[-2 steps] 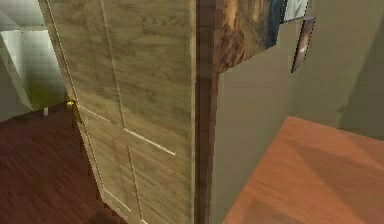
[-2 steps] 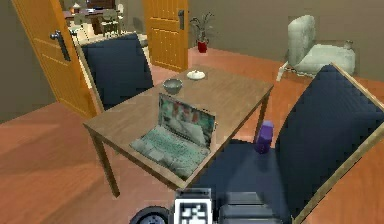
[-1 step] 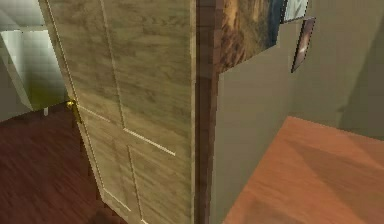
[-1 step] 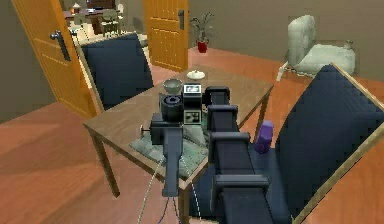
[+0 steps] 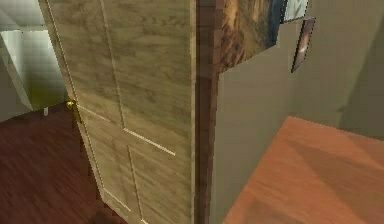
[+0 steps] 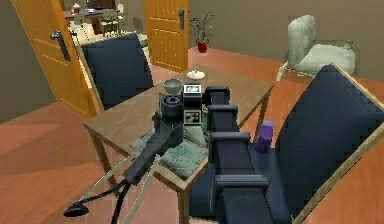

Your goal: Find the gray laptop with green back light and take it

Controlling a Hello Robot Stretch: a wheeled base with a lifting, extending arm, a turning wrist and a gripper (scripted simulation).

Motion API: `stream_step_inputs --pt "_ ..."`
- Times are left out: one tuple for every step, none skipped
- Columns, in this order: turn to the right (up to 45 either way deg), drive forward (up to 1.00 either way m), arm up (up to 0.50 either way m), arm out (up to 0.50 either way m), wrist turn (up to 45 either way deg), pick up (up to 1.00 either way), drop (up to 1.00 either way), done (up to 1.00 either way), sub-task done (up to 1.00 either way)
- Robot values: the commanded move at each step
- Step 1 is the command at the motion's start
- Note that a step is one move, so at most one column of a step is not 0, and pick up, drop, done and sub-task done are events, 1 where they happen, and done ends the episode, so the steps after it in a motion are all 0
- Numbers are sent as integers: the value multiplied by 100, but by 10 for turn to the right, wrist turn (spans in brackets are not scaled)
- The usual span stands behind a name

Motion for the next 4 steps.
stream_step_inputs --pt "0 0 0 0 450 0 0 0 0" --pt "0 0 0 0 450 0 0 0 0" --pt "0 0 0 0 450 0 0 0 0" --pt "0 0 -30 0 0 0 0 0 0"
